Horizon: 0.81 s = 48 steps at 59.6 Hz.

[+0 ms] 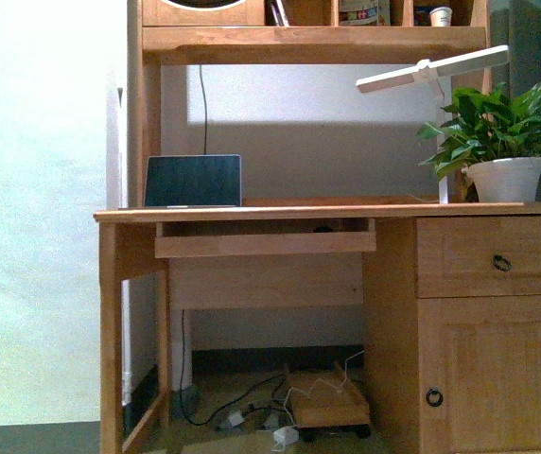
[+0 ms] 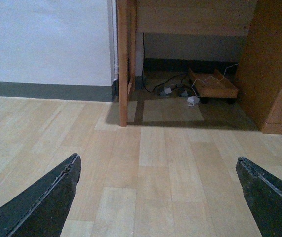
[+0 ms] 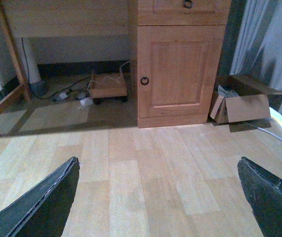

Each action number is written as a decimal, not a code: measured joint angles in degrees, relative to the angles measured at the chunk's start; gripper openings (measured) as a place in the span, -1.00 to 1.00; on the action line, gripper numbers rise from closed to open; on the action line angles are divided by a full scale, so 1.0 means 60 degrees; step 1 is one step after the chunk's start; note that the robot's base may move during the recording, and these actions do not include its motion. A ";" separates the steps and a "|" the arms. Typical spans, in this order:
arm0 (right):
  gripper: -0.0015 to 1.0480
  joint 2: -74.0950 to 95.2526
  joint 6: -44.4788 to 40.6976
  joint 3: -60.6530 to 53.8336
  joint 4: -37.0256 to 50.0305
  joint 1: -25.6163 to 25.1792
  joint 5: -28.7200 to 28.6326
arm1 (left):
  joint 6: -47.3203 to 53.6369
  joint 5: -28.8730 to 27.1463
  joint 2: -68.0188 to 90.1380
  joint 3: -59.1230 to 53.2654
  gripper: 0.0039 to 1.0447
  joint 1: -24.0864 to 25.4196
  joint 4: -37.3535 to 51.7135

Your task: Place mouse

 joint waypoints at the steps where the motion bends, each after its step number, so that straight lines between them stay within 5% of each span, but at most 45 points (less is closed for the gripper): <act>1: 0.85 0.0000 0.0000 0.0000 0.0000 0.0000 0.0000 | 0.0000 0.0000 0.0000 0.0000 0.86 0.0000 0.0000; 48: 0.85 0.0000 0.0000 0.0000 0.0000 0.0000 -0.0007 | 0.0000 -0.0004 0.0000 0.0000 0.86 0.0000 0.0000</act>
